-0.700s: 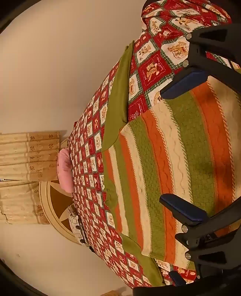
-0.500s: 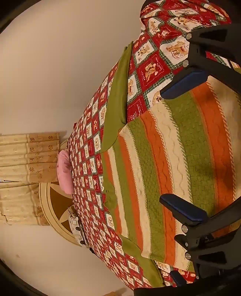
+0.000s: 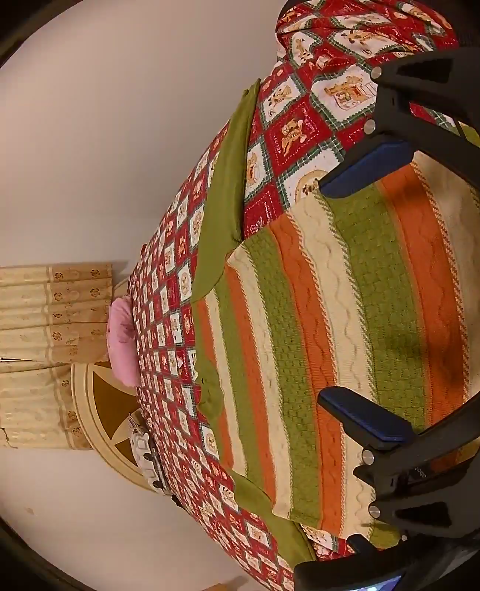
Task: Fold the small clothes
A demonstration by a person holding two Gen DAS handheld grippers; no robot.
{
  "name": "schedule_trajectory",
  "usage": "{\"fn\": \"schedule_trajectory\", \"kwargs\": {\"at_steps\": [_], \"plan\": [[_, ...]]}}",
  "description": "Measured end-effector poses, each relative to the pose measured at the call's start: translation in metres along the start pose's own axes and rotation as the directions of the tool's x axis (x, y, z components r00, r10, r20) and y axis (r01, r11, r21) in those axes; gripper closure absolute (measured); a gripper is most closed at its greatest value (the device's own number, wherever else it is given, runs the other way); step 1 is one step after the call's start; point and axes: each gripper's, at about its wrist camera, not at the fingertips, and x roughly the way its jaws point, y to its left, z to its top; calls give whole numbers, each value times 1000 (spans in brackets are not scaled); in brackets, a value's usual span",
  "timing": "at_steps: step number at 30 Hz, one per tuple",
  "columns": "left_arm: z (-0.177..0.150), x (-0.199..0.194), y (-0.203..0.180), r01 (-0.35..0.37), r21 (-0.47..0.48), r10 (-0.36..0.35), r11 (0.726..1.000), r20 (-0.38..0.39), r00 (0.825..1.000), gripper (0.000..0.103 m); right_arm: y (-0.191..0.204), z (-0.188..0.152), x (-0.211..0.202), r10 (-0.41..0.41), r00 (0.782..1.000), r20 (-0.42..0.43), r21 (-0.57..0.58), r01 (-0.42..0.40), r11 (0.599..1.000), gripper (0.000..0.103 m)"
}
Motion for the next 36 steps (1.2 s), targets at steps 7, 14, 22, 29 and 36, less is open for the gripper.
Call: {"fn": "schedule_trajectory", "kwargs": {"at_steps": [7, 14, 22, 29, 36], "plan": [[-1, 1, -1, 2, -2, -2, 1000, 3, 1000, 0, 2, -2, 1, -3, 1000, -1, -6, 3, 1000, 1], [0, 0, -2, 1, 2, -1, 1000, 4, 1000, 0, 4, -4, 2, -2, 1000, -1, -3, 2, 1000, 1], [1, 0, -2, 1, 0, -1, 1000, 6, 1000, 0, 2, -4, 2, -3, 1000, -1, -1, 3, 1000, 1], [1, -4, -3, -5, 9, 5, 1000, 15, 1000, 0, 1, -5, -3, 0, 1000, 9, 8, 0, 1000, 1], [1, -13, -1, 30, 1, -30, 1000, 15, 999, 0, -2, -3, -7, -5, 1000, 14, 15, 5, 1000, 1]]}}
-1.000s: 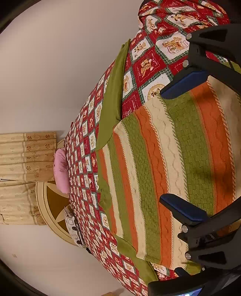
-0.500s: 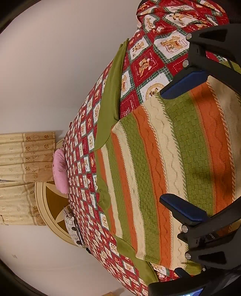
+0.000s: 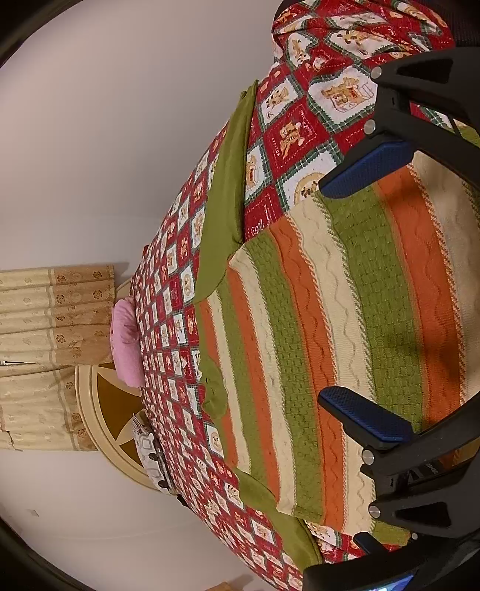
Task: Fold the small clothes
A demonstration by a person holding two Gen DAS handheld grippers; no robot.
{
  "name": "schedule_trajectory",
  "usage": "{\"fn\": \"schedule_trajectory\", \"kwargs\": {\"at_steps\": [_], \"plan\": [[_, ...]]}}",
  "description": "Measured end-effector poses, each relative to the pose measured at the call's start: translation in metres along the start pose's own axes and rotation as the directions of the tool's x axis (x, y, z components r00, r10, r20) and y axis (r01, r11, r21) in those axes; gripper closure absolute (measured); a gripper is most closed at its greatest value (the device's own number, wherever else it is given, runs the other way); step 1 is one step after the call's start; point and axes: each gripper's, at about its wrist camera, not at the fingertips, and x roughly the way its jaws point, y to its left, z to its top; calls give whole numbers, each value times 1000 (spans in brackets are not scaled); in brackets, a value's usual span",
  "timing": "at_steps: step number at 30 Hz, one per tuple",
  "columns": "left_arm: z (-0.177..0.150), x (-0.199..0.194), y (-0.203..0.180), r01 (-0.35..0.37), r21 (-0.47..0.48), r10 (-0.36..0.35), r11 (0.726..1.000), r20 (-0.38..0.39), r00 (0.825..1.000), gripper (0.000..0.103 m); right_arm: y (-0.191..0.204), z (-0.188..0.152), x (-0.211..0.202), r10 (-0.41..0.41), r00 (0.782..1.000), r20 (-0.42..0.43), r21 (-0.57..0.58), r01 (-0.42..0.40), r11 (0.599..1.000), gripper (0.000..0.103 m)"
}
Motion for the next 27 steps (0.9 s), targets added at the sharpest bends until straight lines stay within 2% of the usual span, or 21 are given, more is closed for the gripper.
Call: {"fn": "schedule_trajectory", "kwargs": {"at_steps": [27], "plan": [[1, -4, -4, 17, -2, -17, 1000, 7, 1000, 0, 2, -1, 7, 2, 1000, -26, -7, -2, 1000, 1]]}}
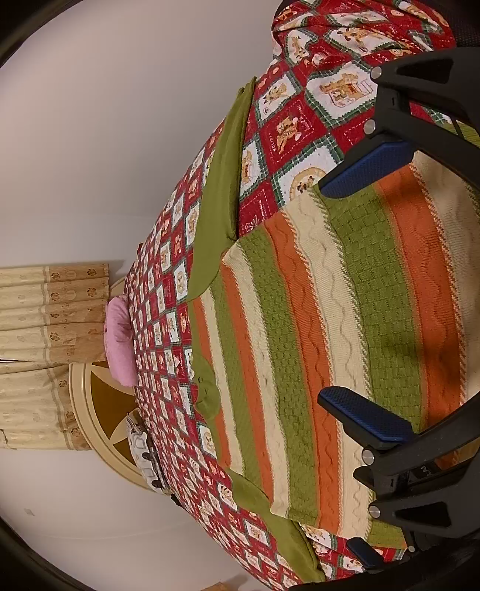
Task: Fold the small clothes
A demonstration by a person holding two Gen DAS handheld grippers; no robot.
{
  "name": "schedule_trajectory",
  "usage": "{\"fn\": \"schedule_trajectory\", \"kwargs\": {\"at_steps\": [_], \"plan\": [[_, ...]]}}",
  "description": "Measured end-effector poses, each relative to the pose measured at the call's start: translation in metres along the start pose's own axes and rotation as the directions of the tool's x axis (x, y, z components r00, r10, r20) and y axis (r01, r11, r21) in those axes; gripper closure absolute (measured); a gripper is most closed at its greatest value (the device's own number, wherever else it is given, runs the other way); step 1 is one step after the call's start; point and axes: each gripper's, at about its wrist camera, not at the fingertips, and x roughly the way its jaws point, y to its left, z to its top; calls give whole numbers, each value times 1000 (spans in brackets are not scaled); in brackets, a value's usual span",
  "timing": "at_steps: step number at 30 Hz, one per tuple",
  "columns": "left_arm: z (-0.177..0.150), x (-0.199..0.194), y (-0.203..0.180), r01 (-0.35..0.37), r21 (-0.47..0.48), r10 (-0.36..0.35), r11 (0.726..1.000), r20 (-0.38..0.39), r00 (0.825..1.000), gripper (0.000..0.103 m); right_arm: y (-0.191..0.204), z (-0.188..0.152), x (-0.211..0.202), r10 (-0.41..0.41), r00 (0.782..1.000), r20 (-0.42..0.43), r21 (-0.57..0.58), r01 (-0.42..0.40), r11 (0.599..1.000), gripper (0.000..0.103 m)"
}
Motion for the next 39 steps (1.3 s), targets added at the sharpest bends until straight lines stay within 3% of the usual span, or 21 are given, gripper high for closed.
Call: {"fn": "schedule_trajectory", "kwargs": {"at_steps": [14, 17, 21, 23, 27, 30, 33, 39], "plan": [[4, 0, 0, 12, 4, -12, 1000, 4, 1000, 0, -2, -1, 14, 14, 999, -42, 6, -14, 1000, 1], [14, 5, 9, 8, -5, -8, 1000, 17, 1000, 0, -16, 5, 24, 31, 997, -64, 43, -29, 999, 1], [37, 25, 28, 5, -38, -4, 999, 8, 1000, 0, -63, 27, 39, 45, 996, -75, 171, -32, 985, 1], [48, 40, 38, -31, -55, 31, 998, 0, 1000, 0, -101, 41, 50, 48, 996, -72, 267, -27, 963, 3], [53, 64, 54, -90, -107, 89, 990, -11, 996, 0, -182, 70, 81, 12, 995, -104, 410, 32, 911, 22], [44, 80, 62, -89, -149, 78, 985, -77, 994, 0, -253, 74, 111, -4, 986, -165, 570, 99, 815, 27], [42, 83, 68, -50, -188, 33, 981, -92, 995, 0, -311, 69, 132, -20, 979, -201, 681, 154, 716, 39], [41, 93, 69, -17, -223, -15, 975, -141, 990, 0, -362, 65, 171, -51, 961, -271, 717, 237, 656, 48]]}}
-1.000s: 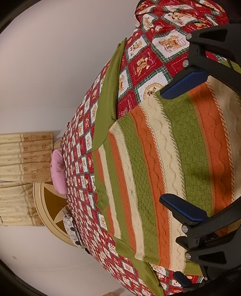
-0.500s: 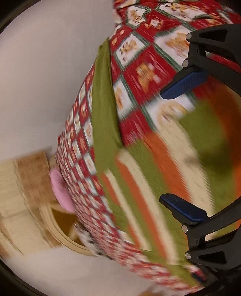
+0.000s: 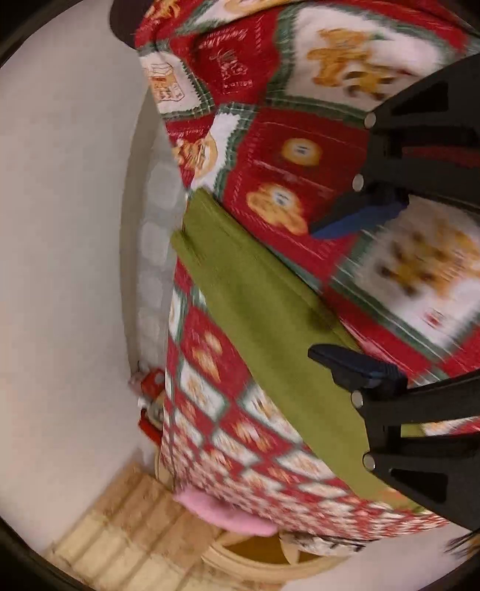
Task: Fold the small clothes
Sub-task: 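Grasp the green sleeve cuff with the right gripper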
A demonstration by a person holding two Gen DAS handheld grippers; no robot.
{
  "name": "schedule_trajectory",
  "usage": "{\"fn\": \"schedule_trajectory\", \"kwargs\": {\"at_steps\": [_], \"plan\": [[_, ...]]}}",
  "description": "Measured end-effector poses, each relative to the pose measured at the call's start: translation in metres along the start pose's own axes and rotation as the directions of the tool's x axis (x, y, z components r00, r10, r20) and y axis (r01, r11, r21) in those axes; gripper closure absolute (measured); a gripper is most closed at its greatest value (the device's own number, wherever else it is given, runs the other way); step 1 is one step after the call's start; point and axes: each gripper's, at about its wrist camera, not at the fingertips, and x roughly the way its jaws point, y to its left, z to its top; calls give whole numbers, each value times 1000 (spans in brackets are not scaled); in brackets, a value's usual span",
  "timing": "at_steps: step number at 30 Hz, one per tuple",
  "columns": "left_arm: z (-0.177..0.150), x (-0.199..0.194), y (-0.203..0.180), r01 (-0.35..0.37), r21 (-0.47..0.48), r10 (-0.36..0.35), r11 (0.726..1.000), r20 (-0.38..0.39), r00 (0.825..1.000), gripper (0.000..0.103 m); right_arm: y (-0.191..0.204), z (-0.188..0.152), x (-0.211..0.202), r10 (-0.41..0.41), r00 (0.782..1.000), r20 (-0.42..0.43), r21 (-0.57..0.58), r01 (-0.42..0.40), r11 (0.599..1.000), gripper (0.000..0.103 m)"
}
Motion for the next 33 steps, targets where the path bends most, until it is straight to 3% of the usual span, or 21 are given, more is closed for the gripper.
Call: {"fn": "schedule_trajectory", "kwargs": {"at_steps": [4, 8, 11, 17, 21, 27, 33], "plan": [[2, 3, 3, 14, -17, -14, 1000, -4, 1000, 0, -2, 21, 13, -15, 1000, 25, 20, 14, 1000, 50], [2, 4, 3, 5, -11, -6, 1000, -9, 1000, 0, -11, 29, 19, -34, 999, 31, 1, 34, 999, 84], [2, 4, 3, 4, -9, -4, 1000, -10, 1000, 0, -19, 31, 14, 41, 999, 34, -8, -40, 999, 96], [1, 4, 3, 5, -10, -5, 1000, -9, 1000, 0, -4, 32, -24, 128, 987, 94, -100, -118, 988, 97], [1, 4, 2, 4, -10, -4, 1000, -9, 1000, 0, 35, 25, -58, 167, 978, 127, -217, -137, 966, 97], [2, 4, 2, 8, -12, -8, 1000, -7, 1000, 0, 125, -27, -104, 225, 967, 123, -461, -145, 875, 98], [2, 3, 2, 20, -19, -20, 1000, -2, 1000, 0, 221, -126, -120, 313, 950, 19, -664, -222, 714, 98]]}}
